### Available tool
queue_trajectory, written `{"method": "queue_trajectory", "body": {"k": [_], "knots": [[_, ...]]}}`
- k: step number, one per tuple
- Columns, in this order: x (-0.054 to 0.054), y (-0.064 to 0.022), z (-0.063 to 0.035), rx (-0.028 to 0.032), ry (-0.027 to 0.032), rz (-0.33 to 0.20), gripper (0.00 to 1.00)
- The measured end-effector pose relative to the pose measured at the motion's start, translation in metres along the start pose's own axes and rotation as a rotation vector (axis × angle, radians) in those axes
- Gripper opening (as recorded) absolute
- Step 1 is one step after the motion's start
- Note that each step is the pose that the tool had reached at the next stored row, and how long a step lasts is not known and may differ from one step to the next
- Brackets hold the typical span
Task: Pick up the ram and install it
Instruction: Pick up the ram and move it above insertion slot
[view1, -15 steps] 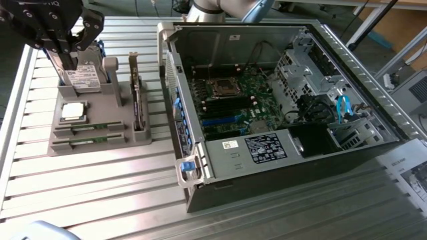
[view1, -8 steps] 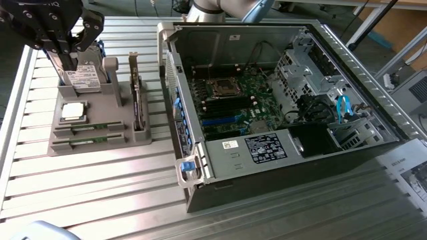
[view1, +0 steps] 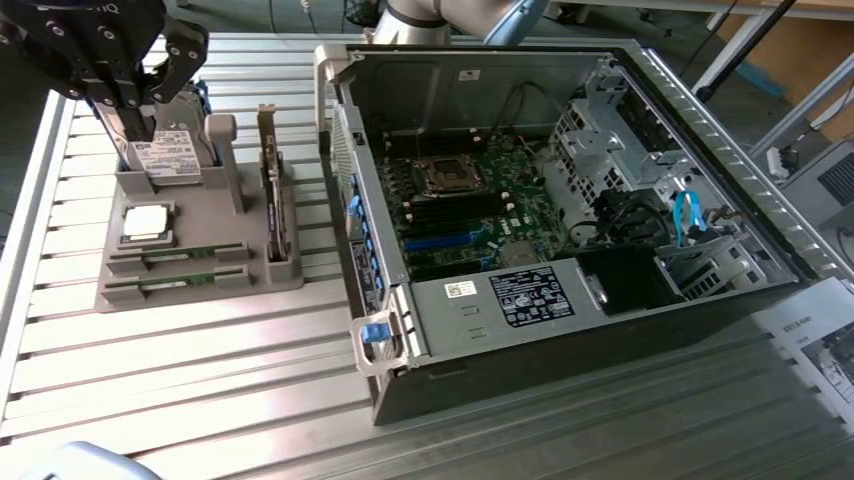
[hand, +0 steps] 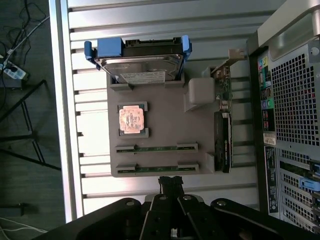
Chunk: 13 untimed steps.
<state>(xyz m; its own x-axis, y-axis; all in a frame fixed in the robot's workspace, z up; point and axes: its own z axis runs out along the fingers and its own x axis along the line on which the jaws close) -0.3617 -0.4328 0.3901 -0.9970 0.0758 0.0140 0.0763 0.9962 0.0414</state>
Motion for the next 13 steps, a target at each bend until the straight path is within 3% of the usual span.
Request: {"method": "queue_trajectory", "body": {"k": [5,13], "knots": [[0.0001,0.0000,0.0001,-0.0001,0.0009,-0.033,0.10],[0.0000,0.0000,0.0000,-0.0008,0.0055,-0.141,0.10]]}}
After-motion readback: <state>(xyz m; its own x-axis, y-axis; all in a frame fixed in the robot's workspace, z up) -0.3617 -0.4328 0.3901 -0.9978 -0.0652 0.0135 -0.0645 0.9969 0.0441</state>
